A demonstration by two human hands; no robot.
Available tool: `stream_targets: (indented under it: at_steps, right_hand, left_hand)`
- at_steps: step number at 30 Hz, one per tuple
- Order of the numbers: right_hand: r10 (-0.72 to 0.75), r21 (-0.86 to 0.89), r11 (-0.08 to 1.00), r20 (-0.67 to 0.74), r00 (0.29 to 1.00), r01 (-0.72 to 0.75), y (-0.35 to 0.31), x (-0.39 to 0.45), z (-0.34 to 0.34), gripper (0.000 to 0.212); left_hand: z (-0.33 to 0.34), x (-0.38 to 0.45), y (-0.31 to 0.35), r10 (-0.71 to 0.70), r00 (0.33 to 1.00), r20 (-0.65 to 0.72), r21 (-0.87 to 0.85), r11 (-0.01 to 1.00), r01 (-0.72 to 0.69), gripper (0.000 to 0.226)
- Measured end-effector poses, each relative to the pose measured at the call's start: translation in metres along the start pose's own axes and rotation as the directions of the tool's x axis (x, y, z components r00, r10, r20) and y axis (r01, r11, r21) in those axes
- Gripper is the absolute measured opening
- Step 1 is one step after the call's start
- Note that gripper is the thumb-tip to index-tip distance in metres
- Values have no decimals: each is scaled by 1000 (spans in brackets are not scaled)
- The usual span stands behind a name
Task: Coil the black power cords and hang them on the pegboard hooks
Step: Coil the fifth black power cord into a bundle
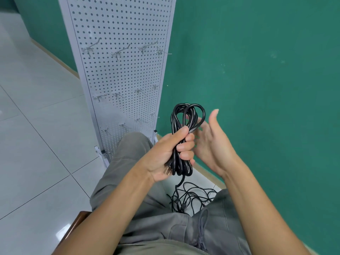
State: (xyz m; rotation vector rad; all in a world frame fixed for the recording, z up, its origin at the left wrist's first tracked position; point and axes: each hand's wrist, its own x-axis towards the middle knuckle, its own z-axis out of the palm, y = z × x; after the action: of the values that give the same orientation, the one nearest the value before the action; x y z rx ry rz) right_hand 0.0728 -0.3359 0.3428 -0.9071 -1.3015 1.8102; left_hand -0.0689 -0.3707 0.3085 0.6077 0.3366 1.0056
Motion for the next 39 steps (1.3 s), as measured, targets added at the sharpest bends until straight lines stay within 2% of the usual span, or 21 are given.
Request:
stream_targets:
  at_steps: [3,5,7,9,11,13,17,19,21,22,26,29,31,33,36,39]
  right_hand:
    - [118,-121,987,116,986,-104,23,-2,0,99]
    - [169,-236,963,166,972,-127,38,-4,-1,100]
    - [173,-288,950,163,971,-121,50,-8,0,87]
    - [124,-322,944,132,983,-76,55,-12,0,63]
    - [74,-396,918,110,991,-24,53,-17,1,36]
    - [50,-481,877,90,995,-1,50,-21,0,25]
    - [38,-710,704,66,997,20,43,-30,0,29]
    - [21,-781,623,81,997,50,40,-35,1,24]
    - [-11,-843,524,139,990,124,31,-40,5,18]
    - [-33,-864,472,181,983,175,24,-41,8,22]
    - [-112,-875,374,286,952,307,-7,-40,16,33]
    - [-169,-854,410,273,947,320,-26,-38,19,29]
    - [-199,-815,489,242,950,310,-33,-36,19,24]
    - [-225,-801,520,206,952,296,-38,-34,19,25]
    - [-313,-816,512,115,943,270,-39,-32,19,28]
    - [-415,-858,458,25,910,232,-39,-30,15,34]
  left_hand:
    - [-10,0,11,96,994,-54,-52,994,-99,25]
    - [-15,-2,23,172,974,-145,-67,981,-184,25]
    - [-21,-5,35,254,929,-269,-17,963,-268,26]
    - [-27,-8,42,316,879,-356,36,945,-325,27]
    - [-32,-9,46,351,846,-401,66,932,-355,28]
    - [-36,-9,49,379,817,-435,95,921,-377,29]
    - [-41,-9,52,417,743,-524,93,895,-436,30]
    - [-43,-8,51,431,701,-569,110,884,-454,31]
    - [-42,-7,48,460,671,-581,199,880,-431,32]
    - [-41,-6,46,475,668,-573,254,878,-406,32]
    - [-31,-2,34,473,717,-512,386,873,-300,33]
    - [-18,1,23,459,765,-452,469,852,-234,34]
    - [-9,2,17,436,808,-396,501,840,-208,33]
    - [-3,3,11,400,848,-347,513,838,-185,34]
    - [4,4,2,313,894,-321,505,855,-118,44]
    - [11,2,-3,185,950,-253,376,923,-80,40]
